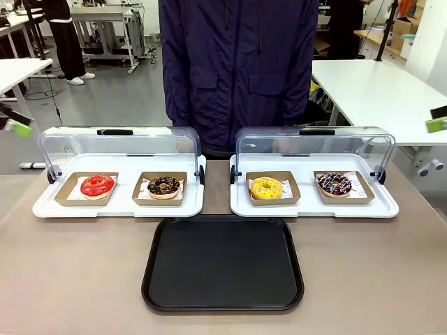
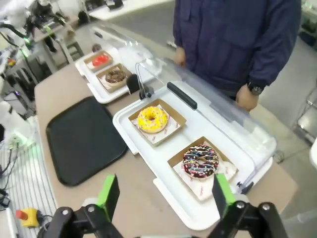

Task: Move the fourth donut from the left to the tray.
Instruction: Pick up the Paper togo box containing the Donut indicated by the person and place it on the Handle tray.

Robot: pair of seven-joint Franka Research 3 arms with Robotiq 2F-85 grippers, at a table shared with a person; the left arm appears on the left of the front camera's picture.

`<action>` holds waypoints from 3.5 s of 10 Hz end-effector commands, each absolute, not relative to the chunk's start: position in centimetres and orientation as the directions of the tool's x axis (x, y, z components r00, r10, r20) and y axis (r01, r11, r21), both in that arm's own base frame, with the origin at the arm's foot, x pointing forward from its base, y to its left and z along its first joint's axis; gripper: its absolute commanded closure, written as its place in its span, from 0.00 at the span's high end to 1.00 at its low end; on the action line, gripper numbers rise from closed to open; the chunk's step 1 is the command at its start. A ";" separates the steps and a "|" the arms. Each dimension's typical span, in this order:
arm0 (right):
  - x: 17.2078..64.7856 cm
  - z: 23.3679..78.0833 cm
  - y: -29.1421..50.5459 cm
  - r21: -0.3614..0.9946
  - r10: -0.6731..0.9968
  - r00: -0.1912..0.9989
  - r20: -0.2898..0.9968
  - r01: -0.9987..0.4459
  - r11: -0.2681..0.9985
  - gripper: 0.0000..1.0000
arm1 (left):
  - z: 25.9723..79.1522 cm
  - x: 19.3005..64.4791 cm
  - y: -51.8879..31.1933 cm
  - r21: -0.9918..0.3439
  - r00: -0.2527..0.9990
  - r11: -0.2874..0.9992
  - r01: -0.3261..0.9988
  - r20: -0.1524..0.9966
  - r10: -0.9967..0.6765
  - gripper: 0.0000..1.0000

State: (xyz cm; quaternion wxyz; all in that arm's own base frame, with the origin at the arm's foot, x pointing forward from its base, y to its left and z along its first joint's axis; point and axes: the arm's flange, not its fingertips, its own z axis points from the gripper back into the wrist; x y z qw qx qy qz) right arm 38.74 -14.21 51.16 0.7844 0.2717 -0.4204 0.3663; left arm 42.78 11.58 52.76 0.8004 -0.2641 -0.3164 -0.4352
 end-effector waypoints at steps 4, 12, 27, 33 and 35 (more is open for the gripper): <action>39.6 48.4 -20.5 0.110 0.254 0.268 0.929 -0.857 0.504 1.00 | 49.8 43.9 19.4 -0.185 0.361 0.421 0.888 0.847 -0.391 1.00; 39.0 48.1 -21.7 0.098 0.218 0.238 0.947 -0.856 0.508 1.00 | 48.6 41.8 20.4 -0.137 0.295 0.412 0.901 0.890 -0.348 1.00; 38.8 47.6 -21.5 0.130 0.221 0.273 0.936 -0.853 0.505 1.00 | 49.0 41.9 20.6 -0.170 0.335 0.413 0.895 0.868 -0.368 1.00; 38.8 47.6 -21.5 0.130 0.221 0.273 0.936 -0.853 0.505 1.00 | 49.0 41.9 20.6 -0.170 0.335 0.413 0.895 0.868 -0.368 1.00; 38.8 47.6 -21.5 0.130 0.221 0.273 0.936 -0.853 0.505 1.00 | 49.0 41.9 20.6 -0.170 0.335 0.413 0.895 0.868 -0.368 1.00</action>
